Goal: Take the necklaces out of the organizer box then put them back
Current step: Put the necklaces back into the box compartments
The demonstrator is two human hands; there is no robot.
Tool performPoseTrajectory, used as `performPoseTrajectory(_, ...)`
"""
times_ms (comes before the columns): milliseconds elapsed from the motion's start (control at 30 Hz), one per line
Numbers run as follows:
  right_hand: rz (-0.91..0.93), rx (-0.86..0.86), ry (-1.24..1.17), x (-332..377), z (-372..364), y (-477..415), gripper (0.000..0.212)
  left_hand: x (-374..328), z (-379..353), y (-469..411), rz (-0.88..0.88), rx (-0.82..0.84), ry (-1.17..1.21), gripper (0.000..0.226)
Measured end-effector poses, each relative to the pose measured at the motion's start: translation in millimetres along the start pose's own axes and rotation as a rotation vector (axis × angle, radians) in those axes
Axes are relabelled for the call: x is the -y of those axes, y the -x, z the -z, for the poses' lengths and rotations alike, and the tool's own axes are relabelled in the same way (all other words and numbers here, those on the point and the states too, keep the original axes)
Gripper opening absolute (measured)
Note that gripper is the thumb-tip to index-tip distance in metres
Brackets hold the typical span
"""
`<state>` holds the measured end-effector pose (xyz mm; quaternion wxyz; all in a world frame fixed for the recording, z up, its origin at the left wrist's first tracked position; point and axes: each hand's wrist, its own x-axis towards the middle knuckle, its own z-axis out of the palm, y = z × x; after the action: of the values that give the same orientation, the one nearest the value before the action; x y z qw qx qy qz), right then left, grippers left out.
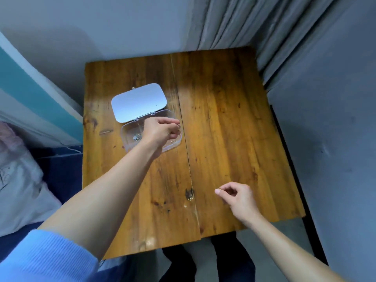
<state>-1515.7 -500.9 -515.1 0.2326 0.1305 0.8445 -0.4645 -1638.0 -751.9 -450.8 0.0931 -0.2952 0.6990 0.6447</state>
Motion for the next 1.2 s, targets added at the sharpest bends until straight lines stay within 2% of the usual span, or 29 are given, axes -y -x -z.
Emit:
performPoseTrajectory(267, -0.016, -0.038, 0.072, -21, 89, -59, 0.004, -44, -131, -44, -0.089, 0.047, -0.172, 0.008)
performPoseTrajectory(367, -0.058, -0.031, 0.132, -32, 109, -71, 0.007, -46, -180, -55, -0.115, 0.036, -0.26, 0.017)
performPoseTrajectory(500, -0.087, -0.046, 0.174, -51, 124, -78, 0.017, -38, -225, -68, -0.155, 0.056, -0.397, 0.015)
performPoseTrajectory(633, -0.112, -0.05, 0.21, -70, 133, -85, 0.016, -23, -261, -79, -0.212, 0.111, -0.493, 0.02)
performPoseTrajectory(800, -0.03, -0.082, 0.337, -78, 130, -84, 0.015, -4, -289, -90, -0.344, 0.173, -0.665, 0.015)
performPoseTrajectory(1000, 0.0, -0.063, 0.37, -81, 134, -80, 0.015, 2, -301, -95, -0.513, 0.202, -0.806, 0.019)
performPoseTrajectory(1200, 0.021, -0.058, 0.358, -88, 137, -77, 0.02, -1, -297, -99, -0.541, 0.215, -0.871, 0.021)
